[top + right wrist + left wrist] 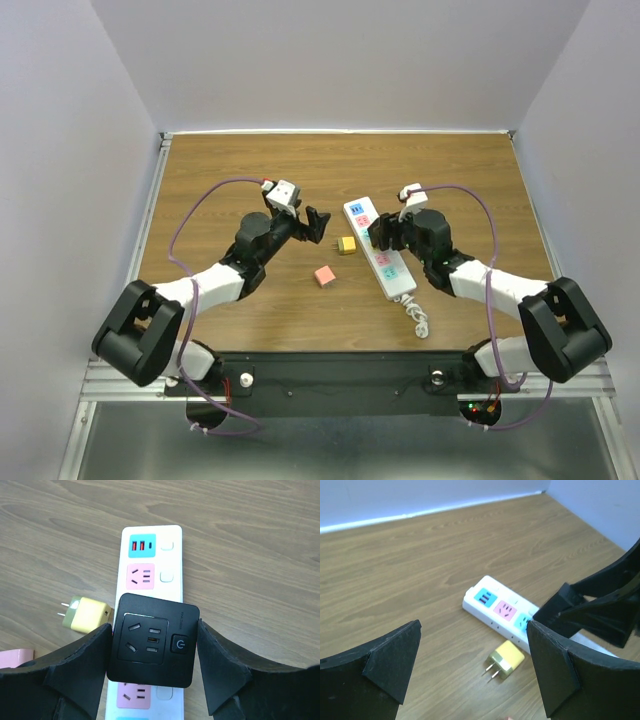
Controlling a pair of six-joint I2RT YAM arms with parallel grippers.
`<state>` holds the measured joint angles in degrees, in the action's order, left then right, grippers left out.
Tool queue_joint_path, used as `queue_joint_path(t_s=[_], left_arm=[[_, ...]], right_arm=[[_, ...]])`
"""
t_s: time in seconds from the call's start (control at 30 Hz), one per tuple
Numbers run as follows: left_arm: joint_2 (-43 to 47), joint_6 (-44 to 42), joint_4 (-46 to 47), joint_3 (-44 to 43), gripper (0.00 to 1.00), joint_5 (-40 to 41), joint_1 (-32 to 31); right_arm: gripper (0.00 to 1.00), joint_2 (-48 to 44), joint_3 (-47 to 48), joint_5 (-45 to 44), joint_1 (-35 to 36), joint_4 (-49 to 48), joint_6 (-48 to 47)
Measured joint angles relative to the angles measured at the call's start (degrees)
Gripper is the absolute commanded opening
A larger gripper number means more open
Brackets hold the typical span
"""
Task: Insert the plug
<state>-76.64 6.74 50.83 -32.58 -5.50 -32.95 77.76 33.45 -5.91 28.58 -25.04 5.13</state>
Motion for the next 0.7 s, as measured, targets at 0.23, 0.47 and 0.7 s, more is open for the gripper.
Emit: queue_joint_path(t_s=[0.23,0.47,0.7], left_arm=[[-2.3,0.0,0.0,0.0,0.98,0.0,0.0],[-2.1,0.0,0.4,1.1,0.98,0.0,0.0],[-0.4,-0.3,0.4,2.3,0.98,0.2,0.0]], right_arm=[[0.00,-1.7,0.0,0.2,0.3,1.5,0.0],[0.01,0.0,0.7,-0.1,1.1,2.3,-0.5],[0.01,1.3,1.9,-1.7,1.9,2.8,-0.8]])
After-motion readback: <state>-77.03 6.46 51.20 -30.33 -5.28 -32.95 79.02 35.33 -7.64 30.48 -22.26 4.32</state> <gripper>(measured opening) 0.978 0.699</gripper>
